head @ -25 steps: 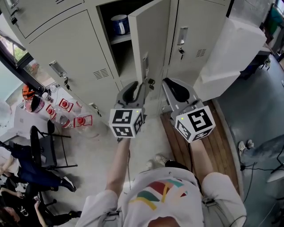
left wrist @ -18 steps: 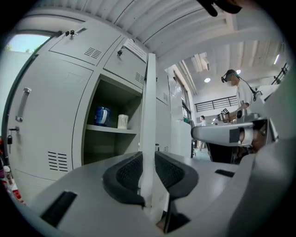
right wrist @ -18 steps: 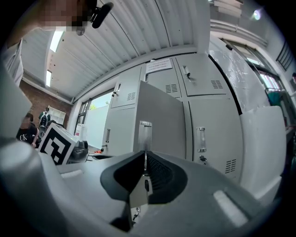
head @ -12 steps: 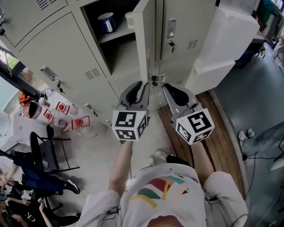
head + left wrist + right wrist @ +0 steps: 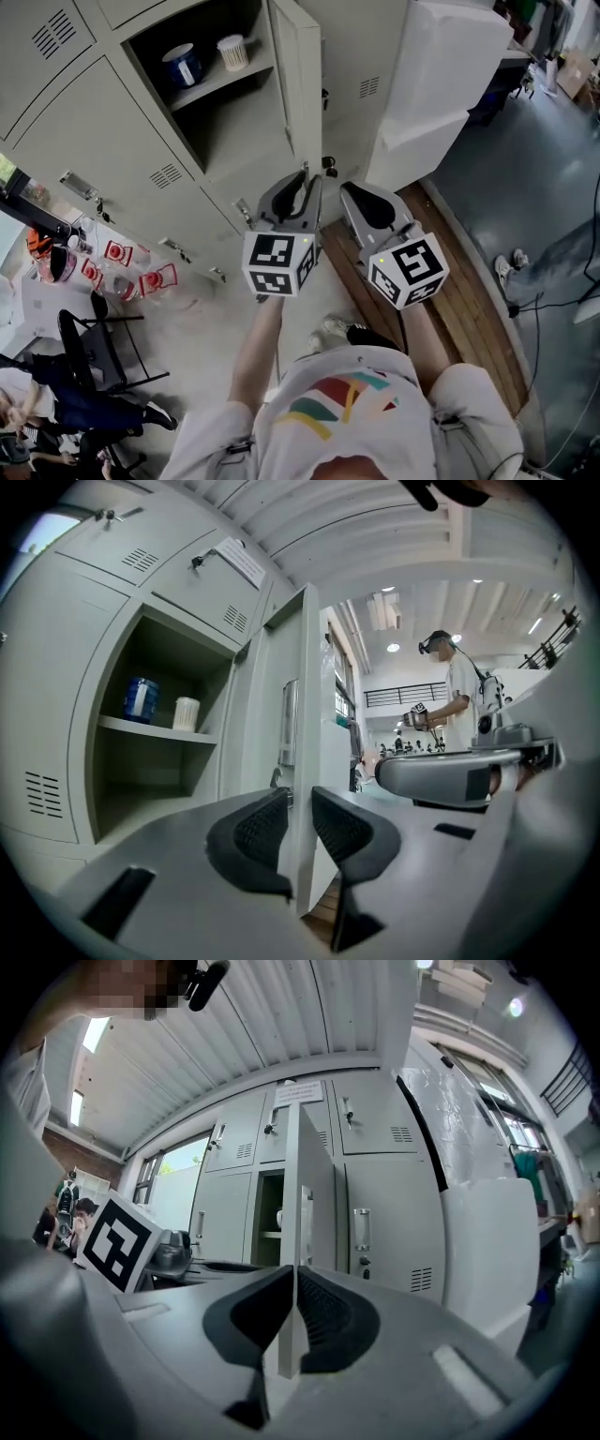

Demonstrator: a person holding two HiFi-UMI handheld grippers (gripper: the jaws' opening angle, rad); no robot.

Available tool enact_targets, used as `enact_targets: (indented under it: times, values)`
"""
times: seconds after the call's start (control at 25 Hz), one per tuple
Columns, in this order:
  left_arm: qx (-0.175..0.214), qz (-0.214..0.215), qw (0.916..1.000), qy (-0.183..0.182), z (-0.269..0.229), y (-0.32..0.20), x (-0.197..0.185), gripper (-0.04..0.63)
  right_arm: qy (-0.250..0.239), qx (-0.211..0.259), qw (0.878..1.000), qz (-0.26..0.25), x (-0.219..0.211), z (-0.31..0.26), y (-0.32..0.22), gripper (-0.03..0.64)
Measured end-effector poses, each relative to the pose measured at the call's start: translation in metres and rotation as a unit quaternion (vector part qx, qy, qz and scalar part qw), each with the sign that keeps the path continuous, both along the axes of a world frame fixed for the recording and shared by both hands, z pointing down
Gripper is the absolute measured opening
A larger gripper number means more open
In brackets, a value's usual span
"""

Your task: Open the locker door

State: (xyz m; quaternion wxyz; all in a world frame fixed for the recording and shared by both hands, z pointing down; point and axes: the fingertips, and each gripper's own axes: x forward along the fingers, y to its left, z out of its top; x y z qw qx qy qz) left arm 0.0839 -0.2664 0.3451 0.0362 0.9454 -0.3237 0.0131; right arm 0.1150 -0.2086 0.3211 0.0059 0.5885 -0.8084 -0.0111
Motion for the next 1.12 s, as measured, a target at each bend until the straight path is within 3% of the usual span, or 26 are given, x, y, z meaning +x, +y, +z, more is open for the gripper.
enact_targets:
  times: [0.52, 1.12]
  values:
    - [0.012, 0.049, 0.9985, -0.019, 0.001, 0.000, 0.075, 0.077, -0.009, -0.006, 0.997, 0.070, 0.066, 0.008, 0.021, 0.015]
    - [0.012, 0.070, 0.9955, -0.062, 0.023, -0.011, 0.131, 0.077, -0.020, -0.018, 0.995, 0.100, 0.099, 0.020, 0.020, 0.015]
